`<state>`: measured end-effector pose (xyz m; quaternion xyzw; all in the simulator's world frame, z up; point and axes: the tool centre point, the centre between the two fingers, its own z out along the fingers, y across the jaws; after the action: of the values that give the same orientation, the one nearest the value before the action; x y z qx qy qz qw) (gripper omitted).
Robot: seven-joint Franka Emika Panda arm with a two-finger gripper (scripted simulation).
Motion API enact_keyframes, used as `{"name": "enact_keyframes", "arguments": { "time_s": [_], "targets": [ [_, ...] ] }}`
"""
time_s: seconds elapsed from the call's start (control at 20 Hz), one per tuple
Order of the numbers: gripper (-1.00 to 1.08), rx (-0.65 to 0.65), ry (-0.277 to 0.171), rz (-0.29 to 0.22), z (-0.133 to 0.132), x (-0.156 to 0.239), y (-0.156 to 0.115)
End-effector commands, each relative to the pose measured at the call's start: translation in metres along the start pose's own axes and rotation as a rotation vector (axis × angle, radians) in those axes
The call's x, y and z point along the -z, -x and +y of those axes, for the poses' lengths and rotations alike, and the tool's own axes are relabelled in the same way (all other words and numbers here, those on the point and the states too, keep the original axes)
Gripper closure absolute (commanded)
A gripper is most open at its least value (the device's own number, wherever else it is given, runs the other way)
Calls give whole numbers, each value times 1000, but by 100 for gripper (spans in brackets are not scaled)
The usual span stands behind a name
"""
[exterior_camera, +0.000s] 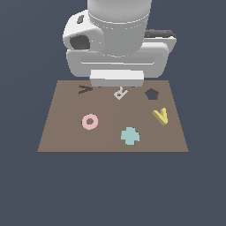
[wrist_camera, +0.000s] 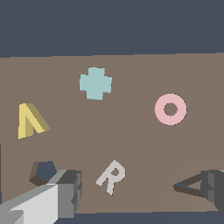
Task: Insert a designated object into the corresponding slot on a board.
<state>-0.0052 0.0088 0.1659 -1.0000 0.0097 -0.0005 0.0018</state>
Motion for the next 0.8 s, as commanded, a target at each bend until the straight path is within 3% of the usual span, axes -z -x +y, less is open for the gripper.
{"name": "enact_keyframes", "arguments": {
  "time_s": [0.0,0.35,0.75],
  "targets": [
    [-92,0,0,0,0,0,0],
    [-92,27,-1,0,-15,-11,-5],
    [-92,120,-1,0,-69,-49,-19]
  ]
}}
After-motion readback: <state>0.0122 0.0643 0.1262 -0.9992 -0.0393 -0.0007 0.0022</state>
